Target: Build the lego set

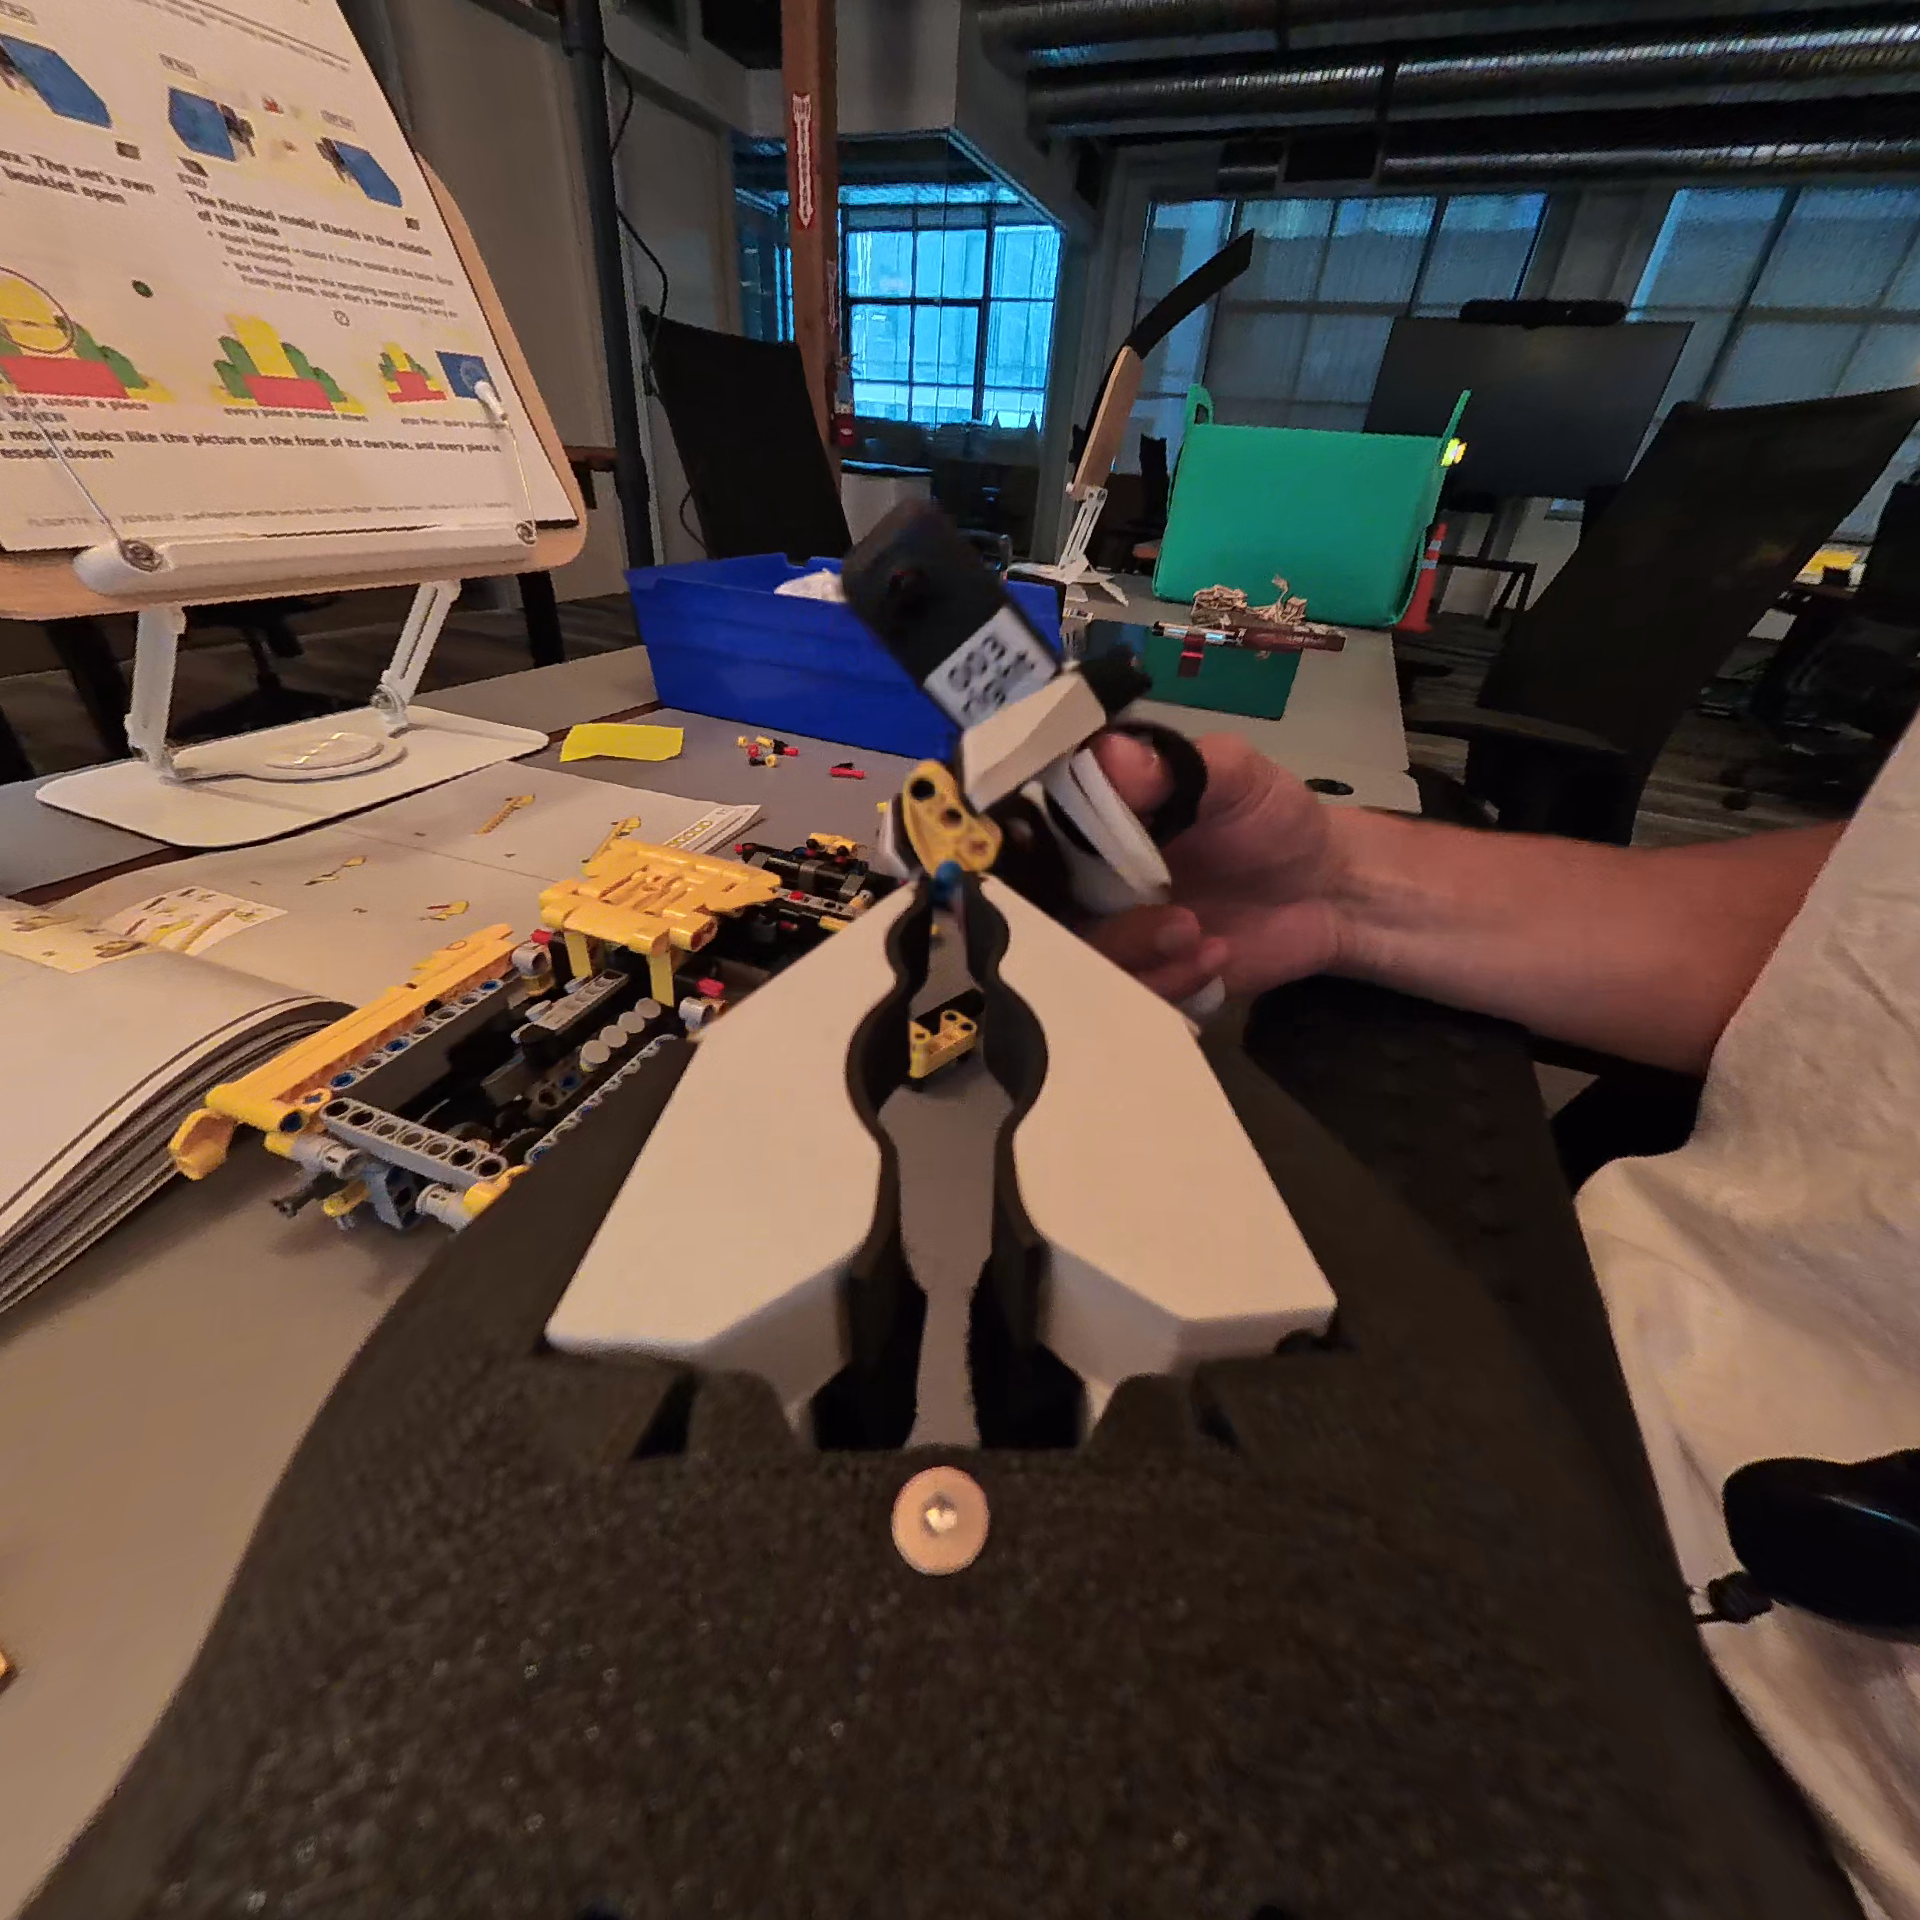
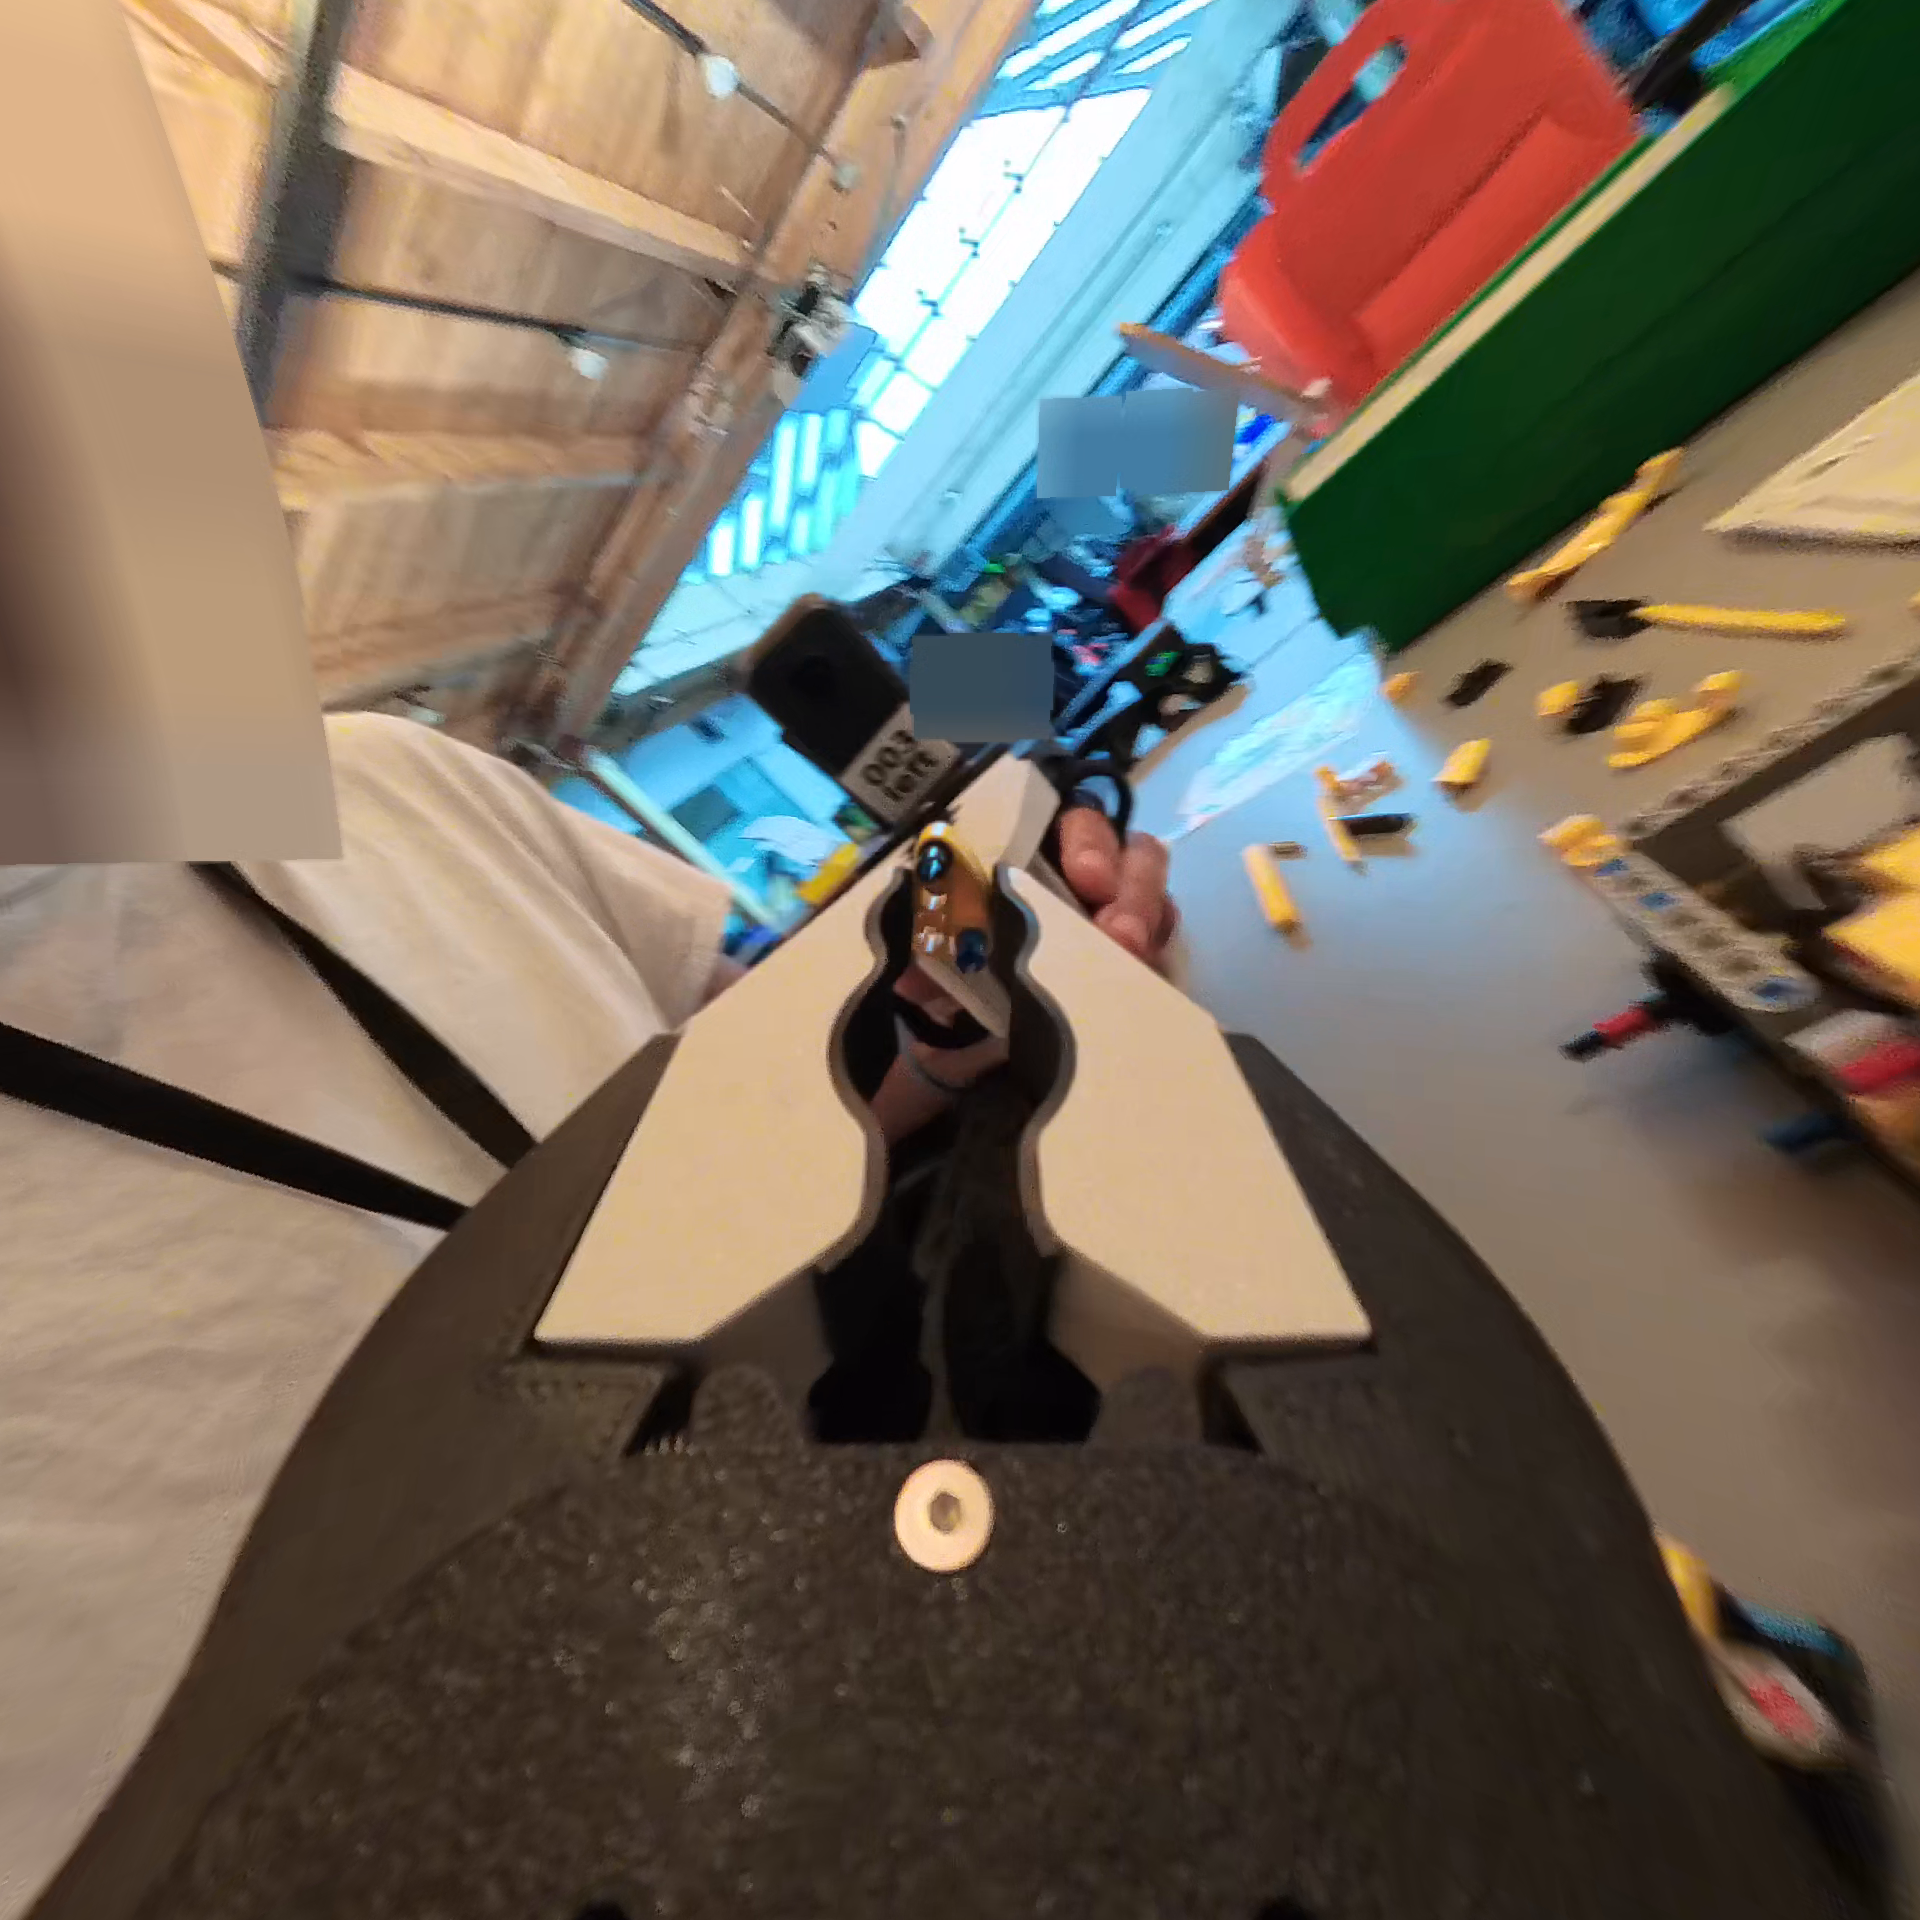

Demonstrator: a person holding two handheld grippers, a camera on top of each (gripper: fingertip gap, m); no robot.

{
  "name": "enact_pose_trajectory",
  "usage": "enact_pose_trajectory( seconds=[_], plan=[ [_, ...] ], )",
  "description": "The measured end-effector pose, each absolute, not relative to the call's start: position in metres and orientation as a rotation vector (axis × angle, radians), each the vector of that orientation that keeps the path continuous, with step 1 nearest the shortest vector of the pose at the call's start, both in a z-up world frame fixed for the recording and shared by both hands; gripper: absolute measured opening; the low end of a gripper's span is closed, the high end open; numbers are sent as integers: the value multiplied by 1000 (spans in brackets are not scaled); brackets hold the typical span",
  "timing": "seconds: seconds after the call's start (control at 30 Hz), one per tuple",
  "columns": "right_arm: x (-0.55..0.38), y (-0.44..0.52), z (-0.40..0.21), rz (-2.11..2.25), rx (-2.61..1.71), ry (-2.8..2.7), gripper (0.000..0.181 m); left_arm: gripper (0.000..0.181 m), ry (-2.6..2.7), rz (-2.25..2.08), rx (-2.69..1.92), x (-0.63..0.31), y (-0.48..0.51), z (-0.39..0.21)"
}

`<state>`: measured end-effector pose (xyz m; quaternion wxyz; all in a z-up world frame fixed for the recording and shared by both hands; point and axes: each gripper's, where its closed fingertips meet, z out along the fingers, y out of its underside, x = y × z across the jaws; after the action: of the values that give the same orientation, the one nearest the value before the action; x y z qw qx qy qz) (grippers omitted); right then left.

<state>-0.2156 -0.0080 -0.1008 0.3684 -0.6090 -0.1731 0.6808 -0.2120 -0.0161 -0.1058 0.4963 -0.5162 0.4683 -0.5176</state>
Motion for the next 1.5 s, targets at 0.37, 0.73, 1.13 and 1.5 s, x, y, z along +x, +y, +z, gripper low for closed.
enact_pose_trajectory(
  seconds=[0.37, 0.73, 1.13, 1.5],
  plan=[
    [-14, -34, -116, 940, -1703, -106, 14, 19, 1576, -1206, -1474, -147, -58, -174],
    [1, -58, -118, 848, -1626, -136, 14, 20, 1629, -914, -1742, -62, -66, -219],
    [-8, -60, -119, 852, -1635, -190, 14, 3, 1739, -818, -1723, -73, -64, -212],
    [-12, -61, -122, 823, -1653, -218, 14, 4, 2329, -39, -2145, -320, 81, -171]
  ],
)
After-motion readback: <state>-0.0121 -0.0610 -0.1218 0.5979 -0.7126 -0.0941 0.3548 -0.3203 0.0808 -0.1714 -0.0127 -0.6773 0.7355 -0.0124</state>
